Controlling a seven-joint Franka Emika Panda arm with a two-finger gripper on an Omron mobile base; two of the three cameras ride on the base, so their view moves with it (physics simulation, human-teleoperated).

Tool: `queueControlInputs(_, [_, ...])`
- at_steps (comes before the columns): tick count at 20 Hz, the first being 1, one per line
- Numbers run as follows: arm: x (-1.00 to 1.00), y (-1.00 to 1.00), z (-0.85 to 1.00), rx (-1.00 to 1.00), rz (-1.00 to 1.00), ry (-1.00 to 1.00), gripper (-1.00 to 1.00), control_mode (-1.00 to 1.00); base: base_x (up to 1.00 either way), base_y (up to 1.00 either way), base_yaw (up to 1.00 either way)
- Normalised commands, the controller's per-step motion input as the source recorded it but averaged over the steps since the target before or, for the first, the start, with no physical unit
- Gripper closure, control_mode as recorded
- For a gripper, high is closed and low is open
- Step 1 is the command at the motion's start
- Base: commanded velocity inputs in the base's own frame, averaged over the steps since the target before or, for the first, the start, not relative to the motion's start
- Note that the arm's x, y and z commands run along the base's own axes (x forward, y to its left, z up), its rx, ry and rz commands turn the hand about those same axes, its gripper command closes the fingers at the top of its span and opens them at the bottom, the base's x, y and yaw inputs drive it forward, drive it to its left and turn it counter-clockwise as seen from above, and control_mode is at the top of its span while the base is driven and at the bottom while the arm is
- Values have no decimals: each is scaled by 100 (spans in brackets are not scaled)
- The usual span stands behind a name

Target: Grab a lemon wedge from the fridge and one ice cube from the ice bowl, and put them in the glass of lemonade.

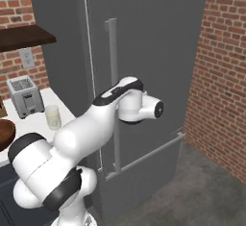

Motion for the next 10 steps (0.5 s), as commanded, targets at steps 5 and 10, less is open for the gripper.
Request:
queueControlInputs(5, [-14,-85,0,0,0,0,100,-100,0,0,0])
queueControlInputs(10, [-20,-89,0,0,0,0,100,-100,0,0,0])
